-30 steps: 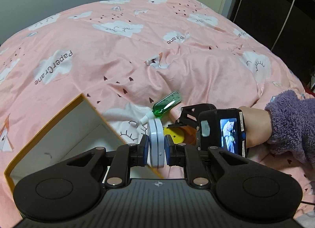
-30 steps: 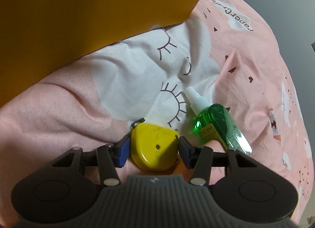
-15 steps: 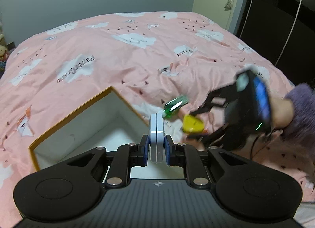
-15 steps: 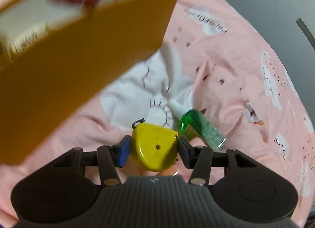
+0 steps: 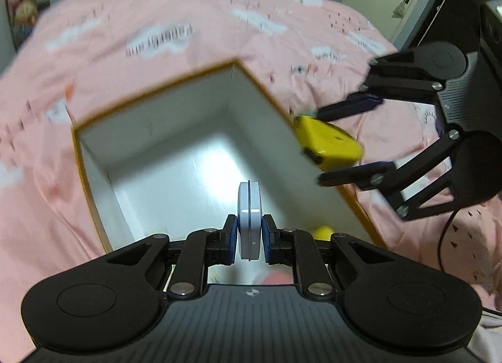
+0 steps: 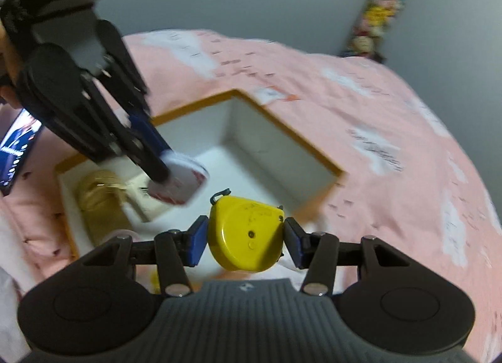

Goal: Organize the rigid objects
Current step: 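Carry the tin in the left tool and the tape measure in the right tool toward the orange box, then lower the yellow tape measure into the orange box and open the right tool, then lower the pink-label tin into the orange box and open the left tool, then withdraw both tools from the orange box back toward the green and pink bottles, then grasp the green soap bottle with the left tool while the right tool grasps the pink tube bottle, then lift and carry the green bottle in the left tool and pink tube in the right tool to the box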

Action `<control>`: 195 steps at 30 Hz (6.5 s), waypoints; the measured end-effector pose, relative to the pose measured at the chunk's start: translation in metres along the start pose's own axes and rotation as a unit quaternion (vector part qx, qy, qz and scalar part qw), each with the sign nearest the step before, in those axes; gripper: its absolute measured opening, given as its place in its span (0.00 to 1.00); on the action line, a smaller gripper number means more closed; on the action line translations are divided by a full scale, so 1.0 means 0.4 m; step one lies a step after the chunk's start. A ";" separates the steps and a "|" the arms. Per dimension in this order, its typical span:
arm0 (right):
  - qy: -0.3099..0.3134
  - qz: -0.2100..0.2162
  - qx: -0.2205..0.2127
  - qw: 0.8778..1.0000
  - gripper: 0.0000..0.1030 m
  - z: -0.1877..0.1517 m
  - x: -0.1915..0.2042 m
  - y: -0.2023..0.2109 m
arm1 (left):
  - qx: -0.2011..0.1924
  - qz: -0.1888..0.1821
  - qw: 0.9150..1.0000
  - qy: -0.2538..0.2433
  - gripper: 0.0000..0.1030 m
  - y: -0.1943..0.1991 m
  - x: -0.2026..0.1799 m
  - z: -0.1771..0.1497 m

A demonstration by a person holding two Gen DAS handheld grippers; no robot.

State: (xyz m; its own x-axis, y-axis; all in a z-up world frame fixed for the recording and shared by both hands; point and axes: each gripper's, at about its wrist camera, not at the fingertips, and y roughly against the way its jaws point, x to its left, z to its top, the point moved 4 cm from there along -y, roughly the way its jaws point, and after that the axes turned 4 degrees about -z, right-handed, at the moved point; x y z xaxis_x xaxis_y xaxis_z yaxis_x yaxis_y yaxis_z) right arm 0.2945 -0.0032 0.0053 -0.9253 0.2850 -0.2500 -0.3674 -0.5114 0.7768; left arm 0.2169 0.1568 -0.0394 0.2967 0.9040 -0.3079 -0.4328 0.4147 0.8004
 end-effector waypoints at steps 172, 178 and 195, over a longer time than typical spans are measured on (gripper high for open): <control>-0.547 -0.088 -0.019 0.833 0.44 -0.663 -0.361 -0.198 | 0.184 0.068 0.847 -0.494 0.36 -0.726 -0.365 0.309; -0.549 -0.076 -0.027 0.832 0.42 -0.667 -0.363 -0.200 | 0.187 0.073 0.857 -0.475 0.33 -0.730 -0.364 0.309; -0.529 -0.111 -0.061 0.839 0.42 -0.618 -0.316 -0.076 | 0.091 0.042 0.940 -0.325 0.32 -0.481 -0.377 0.308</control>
State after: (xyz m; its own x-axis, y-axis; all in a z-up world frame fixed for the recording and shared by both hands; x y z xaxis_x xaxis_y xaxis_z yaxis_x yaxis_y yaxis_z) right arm 0.3995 -0.2240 -0.1293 -0.2547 0.9119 0.3219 -0.5867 -0.4104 0.6982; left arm 0.3604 -0.0722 -0.0834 0.7512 0.6535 0.0930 -0.3428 0.2658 0.9010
